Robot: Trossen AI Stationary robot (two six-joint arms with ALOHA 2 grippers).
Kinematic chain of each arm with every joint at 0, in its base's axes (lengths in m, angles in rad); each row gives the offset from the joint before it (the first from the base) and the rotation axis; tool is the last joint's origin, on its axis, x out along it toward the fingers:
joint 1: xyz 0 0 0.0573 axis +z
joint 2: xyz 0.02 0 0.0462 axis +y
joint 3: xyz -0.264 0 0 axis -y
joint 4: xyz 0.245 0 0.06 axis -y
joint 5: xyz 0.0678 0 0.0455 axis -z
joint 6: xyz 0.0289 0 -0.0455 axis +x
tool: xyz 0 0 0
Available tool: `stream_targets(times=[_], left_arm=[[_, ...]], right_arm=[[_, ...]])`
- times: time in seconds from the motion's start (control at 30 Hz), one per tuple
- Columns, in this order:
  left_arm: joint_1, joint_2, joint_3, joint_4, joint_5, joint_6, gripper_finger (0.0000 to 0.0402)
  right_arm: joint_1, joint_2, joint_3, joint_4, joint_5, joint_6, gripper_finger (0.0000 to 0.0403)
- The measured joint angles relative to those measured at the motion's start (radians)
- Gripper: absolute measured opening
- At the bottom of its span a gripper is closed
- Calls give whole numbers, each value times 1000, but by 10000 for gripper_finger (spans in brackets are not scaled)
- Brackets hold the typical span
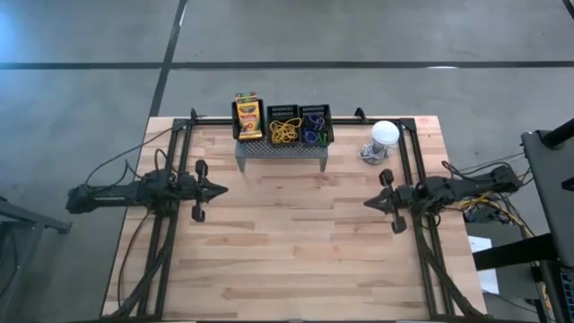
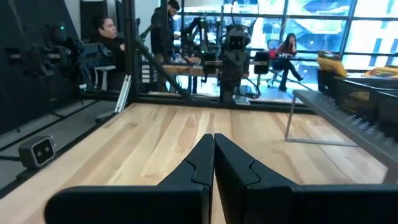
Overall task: Pick & Place Office Desk Supplies
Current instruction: Return to Home Position
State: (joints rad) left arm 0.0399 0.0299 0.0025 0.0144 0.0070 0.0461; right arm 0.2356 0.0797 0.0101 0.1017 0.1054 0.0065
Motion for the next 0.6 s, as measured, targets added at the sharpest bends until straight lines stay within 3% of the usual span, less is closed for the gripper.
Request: stream_targets(times=[0.1, 0.6], left_arm=[[0, 0, 0, 0, 0, 0, 14], [0, 0, 0, 1, 0, 0, 14]], right_arm=[[-24, -75, 0, -65, 0, -6, 9], [-254, -78, 0, -85, -53, 14, 9]])
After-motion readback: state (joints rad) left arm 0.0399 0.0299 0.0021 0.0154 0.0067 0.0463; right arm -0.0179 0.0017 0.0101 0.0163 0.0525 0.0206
